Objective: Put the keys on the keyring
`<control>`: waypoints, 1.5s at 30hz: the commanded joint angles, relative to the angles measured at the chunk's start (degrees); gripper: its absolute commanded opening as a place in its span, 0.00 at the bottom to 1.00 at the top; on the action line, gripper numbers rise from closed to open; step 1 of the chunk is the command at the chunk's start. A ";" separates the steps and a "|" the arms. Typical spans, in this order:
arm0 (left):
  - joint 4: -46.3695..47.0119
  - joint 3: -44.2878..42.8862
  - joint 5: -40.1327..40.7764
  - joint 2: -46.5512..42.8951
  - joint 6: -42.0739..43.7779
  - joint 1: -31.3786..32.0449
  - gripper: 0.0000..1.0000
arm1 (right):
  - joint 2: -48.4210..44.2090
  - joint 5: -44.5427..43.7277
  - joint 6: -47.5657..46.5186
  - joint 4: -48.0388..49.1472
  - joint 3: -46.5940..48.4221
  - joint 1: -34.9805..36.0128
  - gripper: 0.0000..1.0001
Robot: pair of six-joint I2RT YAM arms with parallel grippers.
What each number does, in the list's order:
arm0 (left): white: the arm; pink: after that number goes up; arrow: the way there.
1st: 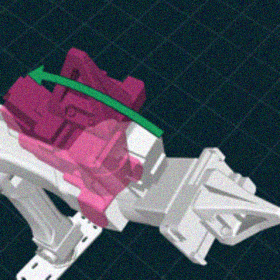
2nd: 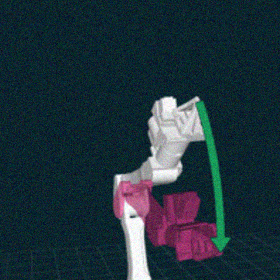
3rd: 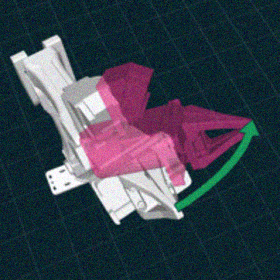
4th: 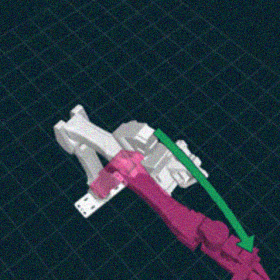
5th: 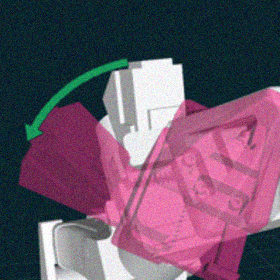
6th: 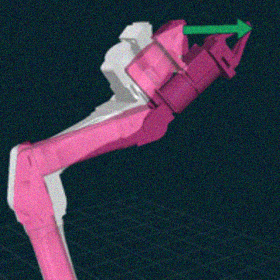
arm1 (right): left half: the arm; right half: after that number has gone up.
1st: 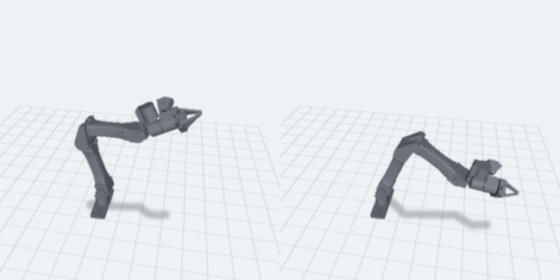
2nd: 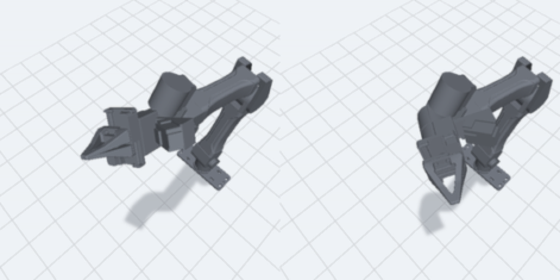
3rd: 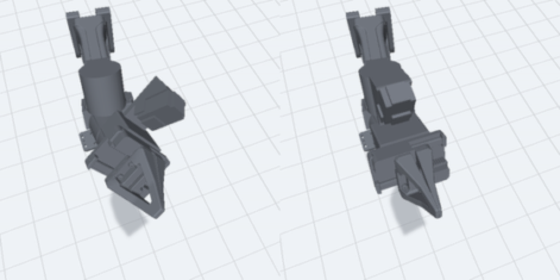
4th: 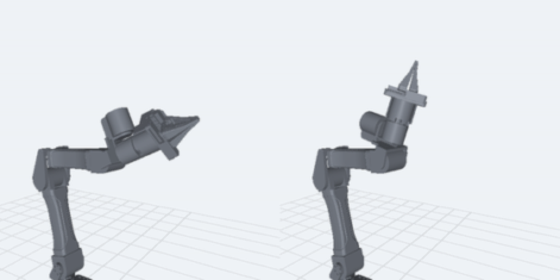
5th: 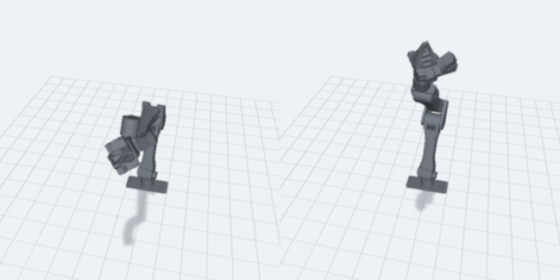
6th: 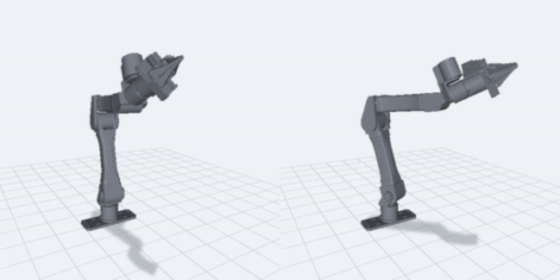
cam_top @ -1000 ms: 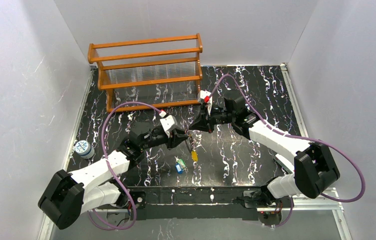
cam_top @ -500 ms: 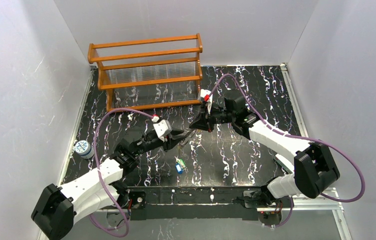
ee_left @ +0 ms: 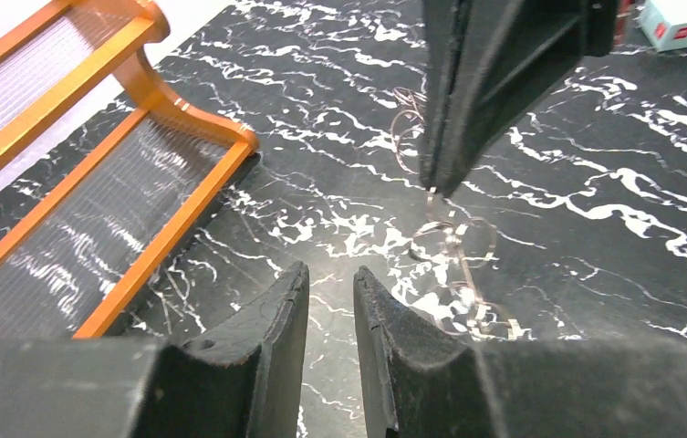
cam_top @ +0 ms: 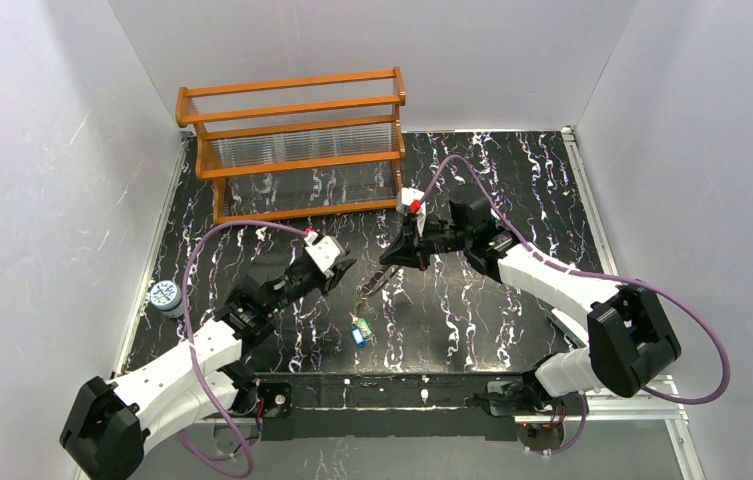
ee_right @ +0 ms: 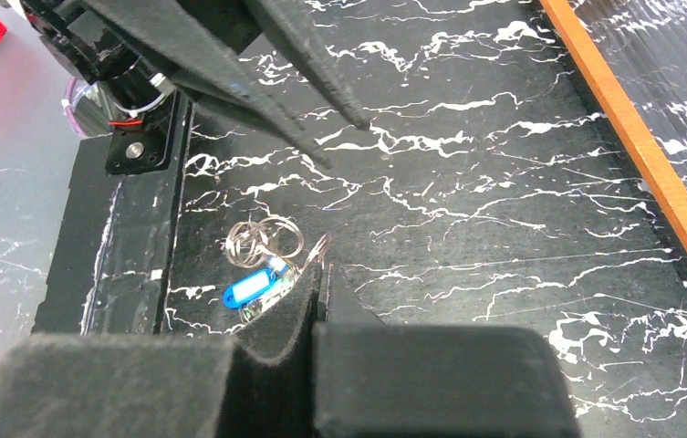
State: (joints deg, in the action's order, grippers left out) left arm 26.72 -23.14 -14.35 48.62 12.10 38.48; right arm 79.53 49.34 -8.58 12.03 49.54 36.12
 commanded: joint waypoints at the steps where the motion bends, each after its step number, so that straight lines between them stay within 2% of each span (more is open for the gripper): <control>1: -4.45 -4.32 3.22 1.61 4.40 0.24 0.23 | -2.33 3.53 -2.14 3.52 -0.24 0.40 0.01; 9: -2.02 -4.64 -4.06 4.99 4.85 0.23 0.23 | -1.77 3.39 -1.92 2.65 0.55 0.53 0.01; 19: 1.92 -2.88 -12.44 5.37 2.29 0.34 0.23 | -0.12 -1.19 2.03 2.06 2.13 0.62 0.01; 31: 2.11 -0.58 -15.63 5.53 1.20 0.96 0.18 | 1.28 -1.95 3.83 2.59 2.96 0.68 0.01; 38: 2.28 -0.79 -9.90 5.93 -2.80 0.94 0.28 | 0.72 -0.62 3.51 3.30 2.33 0.62 0.01; 45: 4.66 -1.47 -9.86 10.26 -8.82 0.97 0.32 | 0.48 -0.19 3.42 3.63 2.31 0.63 0.01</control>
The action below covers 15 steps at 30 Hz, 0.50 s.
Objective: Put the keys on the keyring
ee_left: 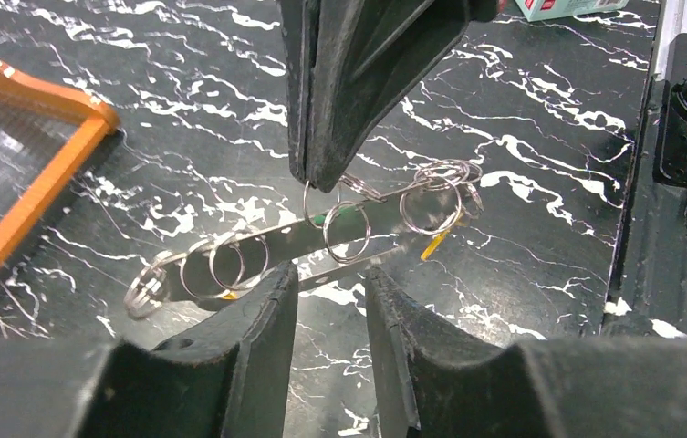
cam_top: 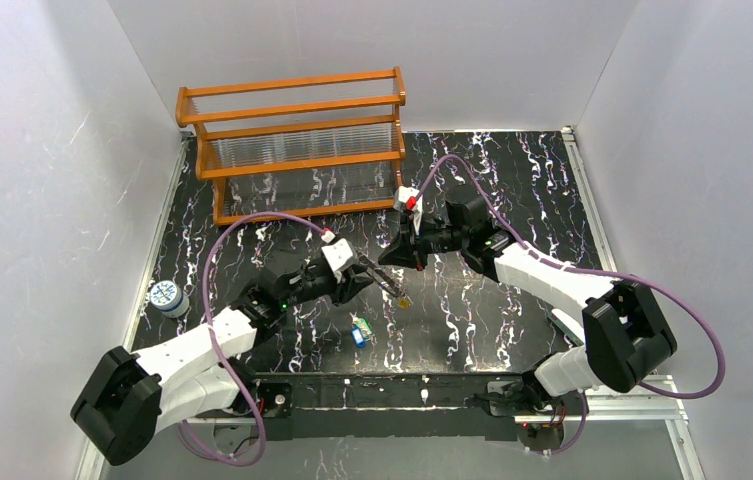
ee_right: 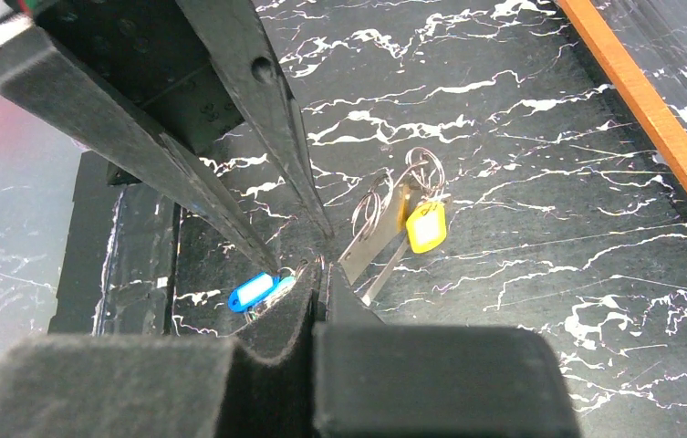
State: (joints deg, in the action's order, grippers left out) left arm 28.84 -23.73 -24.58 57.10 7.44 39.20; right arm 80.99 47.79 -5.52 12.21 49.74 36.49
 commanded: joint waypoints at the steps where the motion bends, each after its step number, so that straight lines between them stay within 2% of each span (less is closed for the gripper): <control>1: 3.31 -0.82 -0.11 2.25 -4.71 0.26 0.32 | -1.02 1.22 0.36 3.44 2.12 0.25 0.01; 10: 11.54 0.44 -6.26 3.78 -7.01 0.52 0.31 | -0.68 0.50 0.63 3.40 2.20 0.39 0.01; 15: 12.93 0.18 -9.90 4.16 -7.08 0.78 0.25 | -0.48 -0.11 0.77 3.39 2.25 0.37 0.01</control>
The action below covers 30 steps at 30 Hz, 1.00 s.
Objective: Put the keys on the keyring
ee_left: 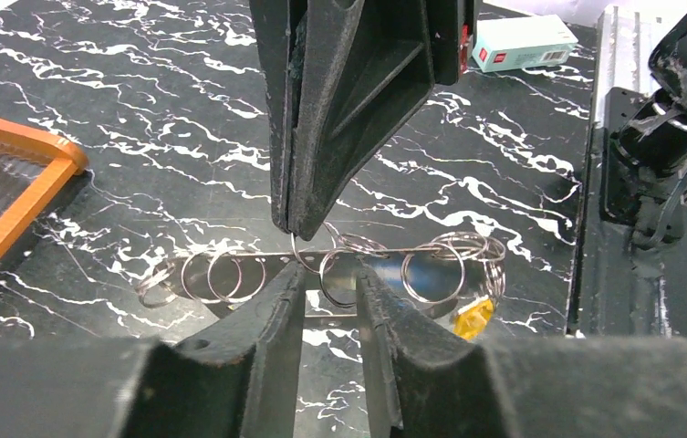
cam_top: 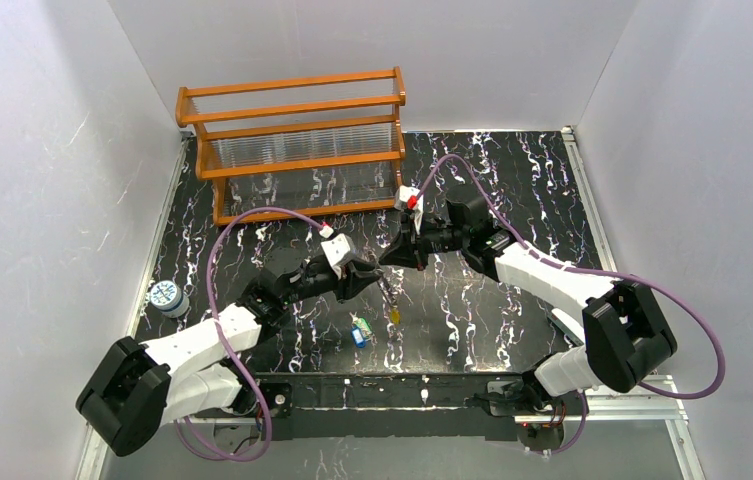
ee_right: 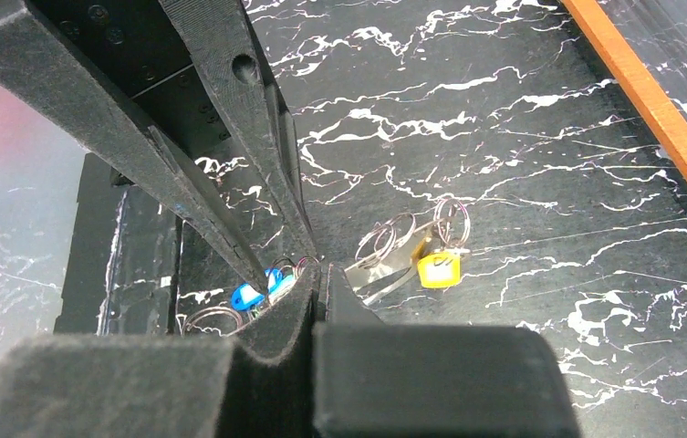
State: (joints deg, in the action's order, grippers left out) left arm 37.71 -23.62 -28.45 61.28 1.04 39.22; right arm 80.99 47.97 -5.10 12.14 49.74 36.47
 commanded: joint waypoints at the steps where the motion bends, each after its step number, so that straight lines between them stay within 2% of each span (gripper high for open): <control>1: 4.27 -0.01 -6.77 -0.02 -2.14 0.77 0.22 | -0.48 -0.44 0.40 3.49 2.33 0.36 0.01; 5: 4.56 -0.50 -9.94 0.16 -3.04 0.92 0.15 | -0.32 -1.55 0.73 3.45 2.51 0.37 0.01; 19: 4.48 -1.04 -9.89 -0.29 -2.41 3.53 0.16 | -0.66 -2.99 1.18 3.33 2.64 0.36 0.01; 23: 2.31 -0.32 -3.82 -3.73 1.04 3.52 0.21 | -0.79 -2.88 0.51 3.32 2.15 0.41 0.01; 27: -5.51 -0.54 6.95 -9.89 6.44 3.52 0.25 | -1.24 -2.01 -0.28 3.31 1.41 0.37 0.01; 30: -10.35 -0.73 11.89 -13.58 9.76 3.56 0.26 | -1.59 -0.41 -0.82 4.03 0.70 0.36 0.01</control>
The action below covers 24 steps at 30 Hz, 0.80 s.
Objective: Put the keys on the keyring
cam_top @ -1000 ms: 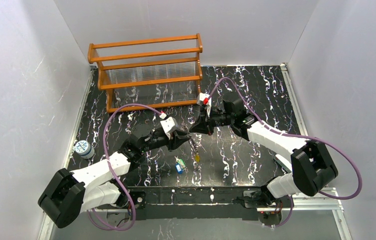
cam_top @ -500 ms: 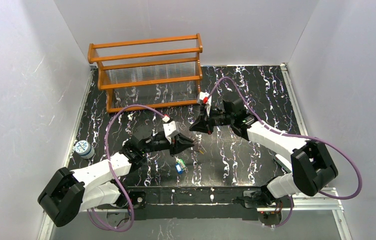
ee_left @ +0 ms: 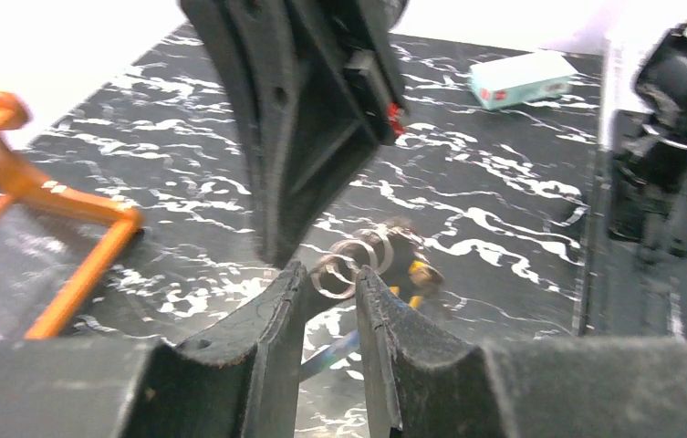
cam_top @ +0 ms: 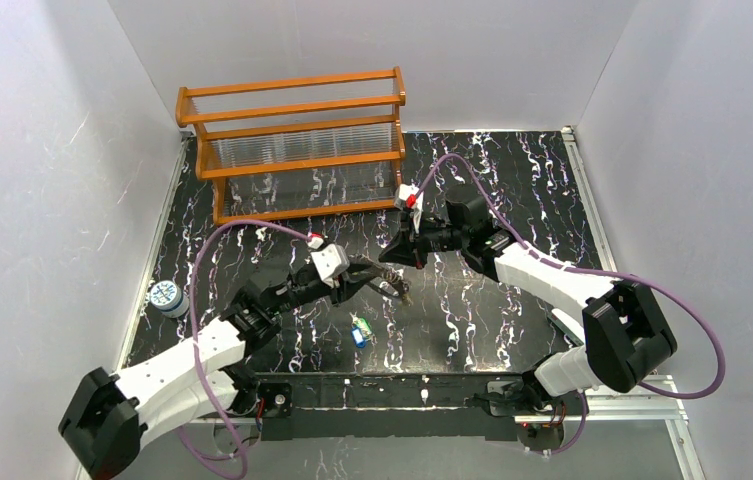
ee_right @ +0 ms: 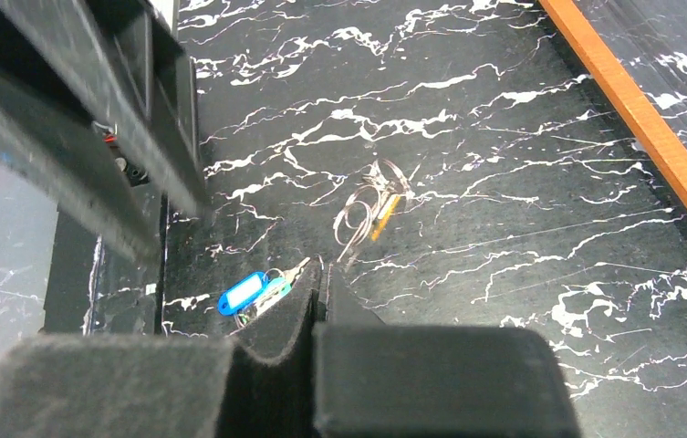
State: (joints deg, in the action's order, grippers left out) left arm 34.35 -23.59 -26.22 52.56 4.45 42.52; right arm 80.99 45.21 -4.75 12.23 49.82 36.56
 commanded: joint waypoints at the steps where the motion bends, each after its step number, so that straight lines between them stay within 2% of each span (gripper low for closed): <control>1: -8.26 -0.82 10.69 -5.36 7.30 0.28 0.26 | -1.69 2.95 -1.29 4.32 0.33 0.29 0.01; 8: -14.61 -2.32 12.29 -4.11 10.86 0.22 0.26 | -2.55 8.22 -2.01 6.83 -1.70 0.40 0.01; 24: -4.14 -2.23 1.32 2.49 7.12 0.20 0.27 | -3.12 10.60 -2.19 7.71 -2.90 0.64 0.01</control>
State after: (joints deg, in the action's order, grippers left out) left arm 27.00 -24.08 -21.39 53.65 12.75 42.52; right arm 79.94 53.95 -6.26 16.60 46.57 36.84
